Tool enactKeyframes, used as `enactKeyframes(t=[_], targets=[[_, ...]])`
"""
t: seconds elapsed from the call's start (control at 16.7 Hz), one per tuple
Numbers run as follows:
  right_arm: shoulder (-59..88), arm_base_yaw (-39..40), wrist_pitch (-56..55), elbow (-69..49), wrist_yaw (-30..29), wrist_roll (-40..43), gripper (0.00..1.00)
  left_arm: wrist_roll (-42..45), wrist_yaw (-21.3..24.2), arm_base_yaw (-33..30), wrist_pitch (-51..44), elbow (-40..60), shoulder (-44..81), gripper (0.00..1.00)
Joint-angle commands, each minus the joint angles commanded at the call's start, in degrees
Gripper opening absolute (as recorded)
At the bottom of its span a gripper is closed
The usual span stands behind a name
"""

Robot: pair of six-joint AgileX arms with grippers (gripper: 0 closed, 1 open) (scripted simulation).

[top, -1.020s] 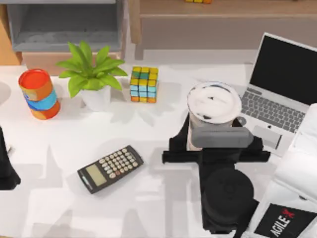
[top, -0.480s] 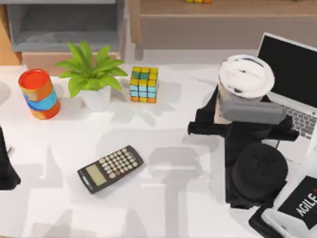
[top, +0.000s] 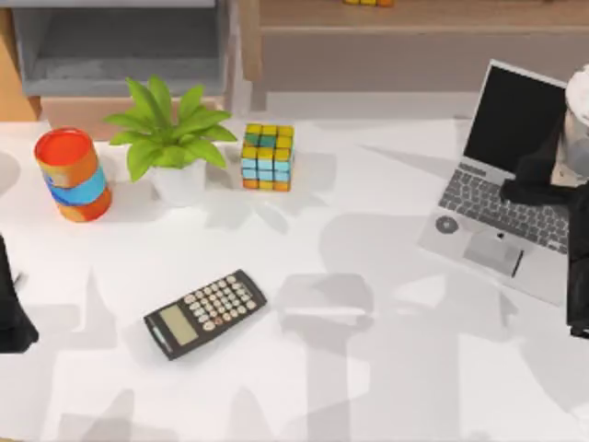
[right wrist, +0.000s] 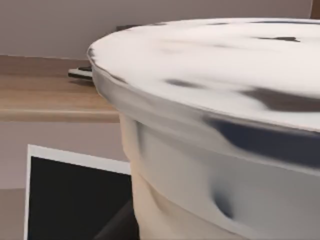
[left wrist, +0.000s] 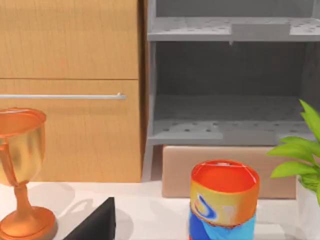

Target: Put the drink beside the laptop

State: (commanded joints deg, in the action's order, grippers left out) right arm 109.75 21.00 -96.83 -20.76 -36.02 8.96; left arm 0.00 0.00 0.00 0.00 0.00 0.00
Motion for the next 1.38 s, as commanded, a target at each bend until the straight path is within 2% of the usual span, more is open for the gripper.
enactKeyframes(t=[0.48, 0.84, 1.02, 1.38], targets=[[-2.86, -25.6, 2.71, 4.1, 28.74, -2.47, 0.0, 0.0, 0.0, 0.0, 0.0, 0.0, 0.0, 1.0], [-2.21, -37.37, 7.12, 1.72, 47.99, -7.77, 0.0, 0.0, 0.0, 0.0, 0.0, 0.0, 0.0, 1.0], [-1.78, -39.64, 8.26, 0.72, 52.44, -9.33, 0.0, 0.0, 0.0, 0.0, 0.0, 0.0, 0.0, 1.0], [-1.88, -39.58, 8.28, 0.82, 52.77, -9.51, 0.0, 0.0, 0.0, 0.0, 0.0, 0.0, 0.0, 1.0]])
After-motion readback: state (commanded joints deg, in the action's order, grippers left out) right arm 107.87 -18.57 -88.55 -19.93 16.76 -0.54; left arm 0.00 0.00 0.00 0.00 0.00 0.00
